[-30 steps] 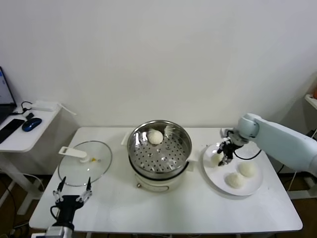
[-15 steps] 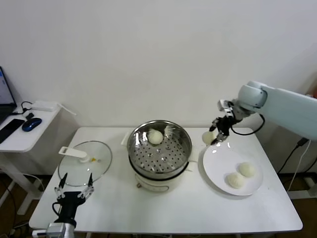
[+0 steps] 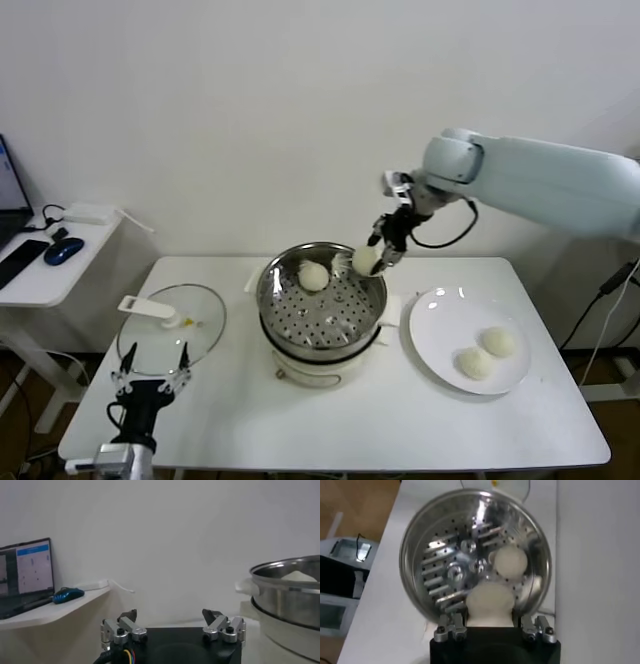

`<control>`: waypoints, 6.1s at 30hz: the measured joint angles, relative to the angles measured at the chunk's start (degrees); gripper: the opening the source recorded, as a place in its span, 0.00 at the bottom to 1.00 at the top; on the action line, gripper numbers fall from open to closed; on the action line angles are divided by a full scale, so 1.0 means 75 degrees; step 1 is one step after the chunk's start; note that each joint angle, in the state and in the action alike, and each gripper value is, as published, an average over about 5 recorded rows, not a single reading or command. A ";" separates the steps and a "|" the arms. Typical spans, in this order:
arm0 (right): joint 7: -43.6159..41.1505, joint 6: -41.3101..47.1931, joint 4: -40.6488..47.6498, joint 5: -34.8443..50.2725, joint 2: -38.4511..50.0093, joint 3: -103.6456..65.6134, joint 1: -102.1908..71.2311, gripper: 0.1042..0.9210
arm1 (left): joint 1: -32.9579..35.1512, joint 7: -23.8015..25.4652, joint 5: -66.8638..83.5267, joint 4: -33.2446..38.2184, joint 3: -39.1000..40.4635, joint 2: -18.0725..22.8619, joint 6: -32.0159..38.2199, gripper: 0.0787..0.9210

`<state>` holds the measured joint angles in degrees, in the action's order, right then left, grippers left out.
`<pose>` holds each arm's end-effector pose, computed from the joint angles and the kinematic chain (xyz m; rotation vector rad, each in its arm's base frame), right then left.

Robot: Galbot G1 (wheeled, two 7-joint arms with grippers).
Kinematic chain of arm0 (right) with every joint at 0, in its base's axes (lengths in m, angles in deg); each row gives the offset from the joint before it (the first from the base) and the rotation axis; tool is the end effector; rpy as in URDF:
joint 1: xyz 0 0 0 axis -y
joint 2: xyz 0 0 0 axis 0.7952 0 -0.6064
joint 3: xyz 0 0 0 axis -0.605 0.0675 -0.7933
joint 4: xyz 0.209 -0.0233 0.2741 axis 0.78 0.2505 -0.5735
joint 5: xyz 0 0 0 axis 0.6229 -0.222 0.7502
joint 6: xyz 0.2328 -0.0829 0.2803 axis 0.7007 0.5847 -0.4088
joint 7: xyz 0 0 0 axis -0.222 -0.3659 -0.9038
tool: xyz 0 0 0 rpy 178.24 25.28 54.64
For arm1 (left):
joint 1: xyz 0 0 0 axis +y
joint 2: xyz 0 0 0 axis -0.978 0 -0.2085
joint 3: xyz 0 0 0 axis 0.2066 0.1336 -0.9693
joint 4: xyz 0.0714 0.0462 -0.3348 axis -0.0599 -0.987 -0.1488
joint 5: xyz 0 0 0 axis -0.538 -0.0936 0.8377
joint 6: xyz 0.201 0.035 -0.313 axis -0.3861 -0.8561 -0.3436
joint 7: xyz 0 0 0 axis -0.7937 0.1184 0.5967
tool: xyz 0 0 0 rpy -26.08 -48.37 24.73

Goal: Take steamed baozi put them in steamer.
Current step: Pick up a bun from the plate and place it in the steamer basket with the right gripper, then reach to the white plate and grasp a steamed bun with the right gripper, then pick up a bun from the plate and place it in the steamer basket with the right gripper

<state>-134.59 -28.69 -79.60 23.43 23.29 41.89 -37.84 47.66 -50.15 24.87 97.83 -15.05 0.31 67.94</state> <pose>0.5845 0.0631 -0.0125 1.5361 -1.4670 1.2601 0.1706 0.0775 -0.3173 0.2104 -3.0446 -0.2672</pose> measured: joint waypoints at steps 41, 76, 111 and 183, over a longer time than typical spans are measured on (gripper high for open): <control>0.0190 0.0063 0.1832 -0.0187 -0.2744 -0.0280 -0.1779 0.60 | 0.0321 -0.0030 0.0209 0.0462 -0.0158 0.0065 0.0024 0.88; -0.0361 -0.0478 -0.0476 -0.0356 0.0072 0.0395 0.0340 0.88 | 0.0206 -0.0041 0.0187 0.0481 -0.0108 0.0077 0.0001 0.88; -0.0655 -0.1124 -0.0765 -0.4778 0.4114 -0.2840 -0.4249 0.88 | 0.0373 0.0180 0.0082 0.0135 -0.0140 0.0083 0.0269 0.88; -0.1018 -0.1914 -0.0959 -0.5107 0.3462 -0.2023 -0.2510 0.73 | 0.0072 0.0135 0.0197 -0.0167 -0.0188 0.0051 0.0188 0.88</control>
<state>-142.23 -43.05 -86.80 -14.87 49.25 26.72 -56.66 48.20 -49.13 26.35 96.58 -16.46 0.69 69.35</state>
